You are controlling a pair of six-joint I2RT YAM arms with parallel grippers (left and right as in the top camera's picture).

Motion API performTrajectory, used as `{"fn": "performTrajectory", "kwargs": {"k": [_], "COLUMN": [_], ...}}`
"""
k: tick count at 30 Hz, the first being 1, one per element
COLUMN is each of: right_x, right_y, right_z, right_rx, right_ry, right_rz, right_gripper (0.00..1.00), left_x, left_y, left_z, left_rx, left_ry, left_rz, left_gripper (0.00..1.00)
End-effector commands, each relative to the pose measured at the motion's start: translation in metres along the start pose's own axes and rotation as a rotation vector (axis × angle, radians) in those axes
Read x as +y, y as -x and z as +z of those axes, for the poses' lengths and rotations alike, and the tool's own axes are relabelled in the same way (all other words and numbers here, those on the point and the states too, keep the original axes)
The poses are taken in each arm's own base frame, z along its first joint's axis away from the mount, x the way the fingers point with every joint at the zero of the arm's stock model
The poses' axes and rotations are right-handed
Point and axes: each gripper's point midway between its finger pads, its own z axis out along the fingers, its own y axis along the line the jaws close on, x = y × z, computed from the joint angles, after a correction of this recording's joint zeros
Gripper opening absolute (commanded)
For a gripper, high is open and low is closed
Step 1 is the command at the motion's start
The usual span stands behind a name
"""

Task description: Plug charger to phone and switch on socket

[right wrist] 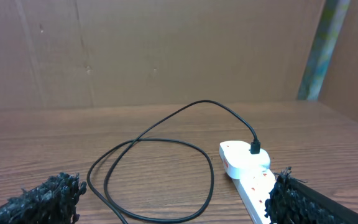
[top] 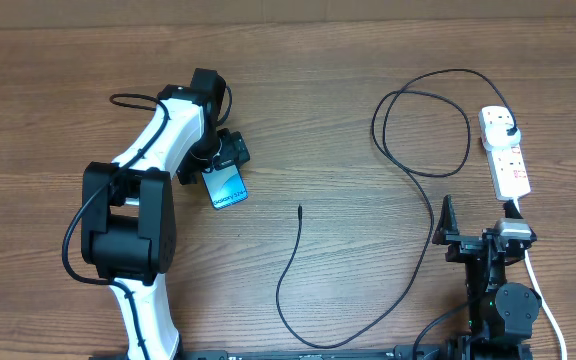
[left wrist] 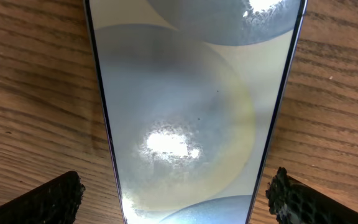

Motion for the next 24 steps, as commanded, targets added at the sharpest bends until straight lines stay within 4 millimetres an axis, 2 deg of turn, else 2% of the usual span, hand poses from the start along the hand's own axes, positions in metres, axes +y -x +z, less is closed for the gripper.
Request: {"fn": "performTrajectory", "kwargs": {"k": [1,24], "right_x": [0.0,0.0], "right_y": [-0.003,-0.003], "right_z": [0.001,0.001], "right_rx": [0.002,0.002], "right_ry": [-0.002,-0.002], "right_rz": [-0.004,-0.004], "right_gripper": [1.0,1.0], "left_x": [-0.001,-0.001], "left_y": [0.003,0.005], "left_z": [0.003,0.016], "left_rx": [-0.008,-0.002], "left_ry": [0.017,0.025], "left_rz": [-0.014,-0.049], "left_gripper": [1.0,1.0]}}
